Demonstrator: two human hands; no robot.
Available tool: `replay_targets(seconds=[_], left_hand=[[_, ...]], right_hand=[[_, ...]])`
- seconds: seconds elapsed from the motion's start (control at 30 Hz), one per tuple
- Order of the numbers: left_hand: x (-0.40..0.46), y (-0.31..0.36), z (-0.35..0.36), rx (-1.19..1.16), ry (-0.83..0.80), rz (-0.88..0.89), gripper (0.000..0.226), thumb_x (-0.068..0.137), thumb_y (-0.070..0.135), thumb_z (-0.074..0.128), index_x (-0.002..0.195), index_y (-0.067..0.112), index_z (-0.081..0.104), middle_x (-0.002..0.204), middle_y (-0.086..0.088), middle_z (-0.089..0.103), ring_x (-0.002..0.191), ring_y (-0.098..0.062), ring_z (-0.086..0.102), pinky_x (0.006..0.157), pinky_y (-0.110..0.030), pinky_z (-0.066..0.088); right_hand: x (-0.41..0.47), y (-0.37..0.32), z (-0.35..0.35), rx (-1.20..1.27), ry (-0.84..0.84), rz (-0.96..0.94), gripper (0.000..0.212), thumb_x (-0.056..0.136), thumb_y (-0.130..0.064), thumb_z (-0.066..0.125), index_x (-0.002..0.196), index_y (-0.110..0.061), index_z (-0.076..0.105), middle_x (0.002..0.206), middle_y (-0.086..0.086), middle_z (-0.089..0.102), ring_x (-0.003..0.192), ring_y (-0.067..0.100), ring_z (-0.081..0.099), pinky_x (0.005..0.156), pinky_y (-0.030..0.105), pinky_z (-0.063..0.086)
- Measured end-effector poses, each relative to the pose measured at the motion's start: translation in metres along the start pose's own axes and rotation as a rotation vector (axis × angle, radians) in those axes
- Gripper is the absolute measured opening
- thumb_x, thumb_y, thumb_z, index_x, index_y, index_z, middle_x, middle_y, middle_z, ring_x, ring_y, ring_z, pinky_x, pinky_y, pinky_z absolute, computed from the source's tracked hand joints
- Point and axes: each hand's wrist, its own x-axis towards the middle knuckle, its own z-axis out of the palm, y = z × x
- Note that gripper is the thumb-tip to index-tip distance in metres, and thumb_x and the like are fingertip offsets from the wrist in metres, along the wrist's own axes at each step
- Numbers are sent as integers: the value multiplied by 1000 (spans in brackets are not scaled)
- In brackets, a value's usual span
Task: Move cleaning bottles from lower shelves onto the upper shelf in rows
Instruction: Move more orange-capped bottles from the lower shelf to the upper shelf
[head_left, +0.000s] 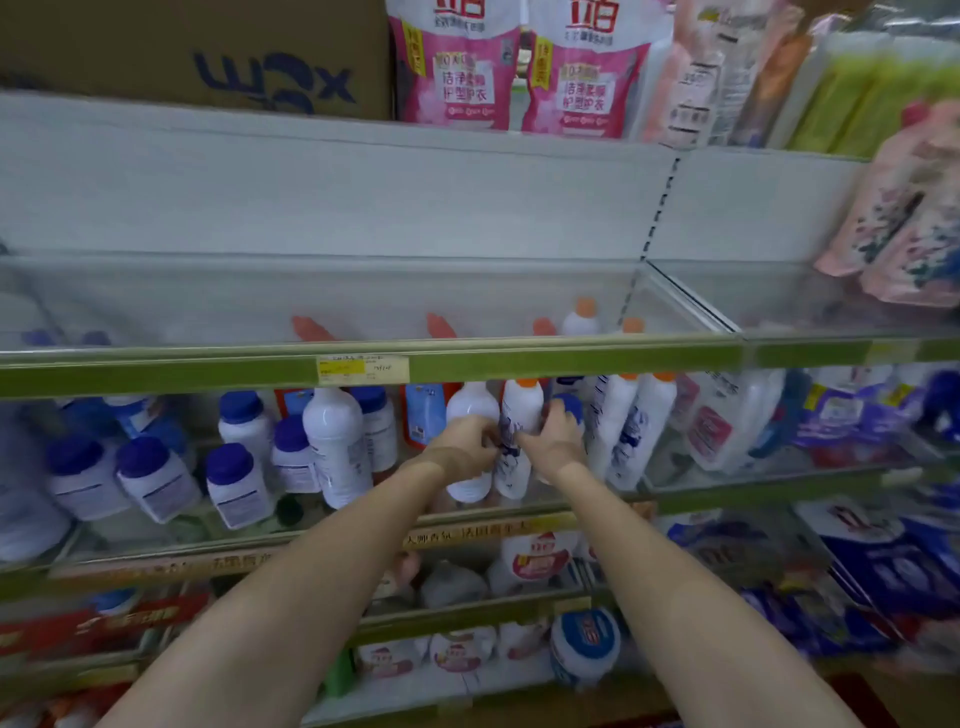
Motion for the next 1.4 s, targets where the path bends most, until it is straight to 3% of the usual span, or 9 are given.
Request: replay_targets(seconds=[0.13, 0.3, 0.6, 0.8, 1.0, 1.13, 1.27, 1.33, 1.4], left_hand=[[-3, 4, 6, 10, 27, -47, 17, 93, 9, 52, 101, 13, 67, 87, -4, 68, 85, -25, 67, 80, -45, 59], [-12, 11, 14, 56, 111, -96, 16, 94, 12, 56, 106, 14, 66, 101, -6, 69, 92, -25, 63, 83, -43, 56], [-15, 23, 42, 72, 110, -232, 14, 91, 14, 64, 105, 11, 65, 100, -6, 66, 90, -18, 56, 78, -29, 44], [-12, 40, 51, 96, 81, -285, 18, 86, 15, 70, 98, 15, 57, 95, -3, 61, 91, -22, 56, 76, -30, 42], [-11, 50, 64, 10, 79, -319, 46, 80, 18, 81, 119, 15, 58, 113, -2, 66, 108, -24, 61, 97, -41, 51], [-19, 55, 69, -79, -53, -309, 61, 78, 18, 84, 132, 18, 56, 125, 0, 65, 116, -22, 60, 105, -42, 48], [-28, 61, 80, -217, -149, -334, 59, 79, 13, 83, 132, 19, 58, 127, 2, 66, 113, -18, 61, 94, -31, 49], [-33, 60, 86, -373, -143, -341, 58, 78, 6, 82, 130, 16, 59, 126, -1, 68, 114, -20, 63, 94, -34, 52], [-38, 58, 93, -467, -135, -346, 52, 77, 6, 83, 124, 15, 62, 122, -3, 70, 112, -22, 65, 95, -37, 54]], right_hand=[[13, 6, 9, 77, -43, -97, 48, 92, -34, 69, 127, -8, 49, 119, 14, 59, 107, 37, 60, 77, 33, 42], [19, 13, 0, 124, -117, -162, 41, 90, -34, 70, 121, -12, 53, 101, 5, 59, 94, 30, 59, 74, 32, 41], [9, 33, -24, 172, -235, -208, 53, 83, -30, 81, 128, -18, 56, 126, 7, 65, 117, 30, 60, 94, 38, 48], [-2, 48, -39, 238, -338, -220, 59, 84, -23, 81, 135, -23, 54, 132, 3, 62, 122, 27, 57, 103, 43, 47], [-6, 58, -58, 297, -365, -223, 54, 83, -20, 83, 130, -21, 58, 115, -5, 60, 109, 19, 56, 95, 37, 48], [-5, 65, -70, 396, -429, -145, 51, 83, -23, 83, 129, -17, 62, 125, 1, 68, 107, 19, 64, 94, 38, 55], [-9, 81, -75, 436, -508, -73, 47, 85, -27, 81, 128, -16, 63, 112, -2, 73, 96, 15, 70, 76, 32, 60], [-13, 85, -76, 470, -509, -61, 44, 87, -25, 79, 128, -17, 61, 102, -7, 71, 87, 7, 68, 61, 22, 54], [-15, 86, -74, 480, -495, -51, 43, 89, -24, 77, 129, -18, 60, 104, -4, 71, 84, 5, 66, 58, 20, 51]])
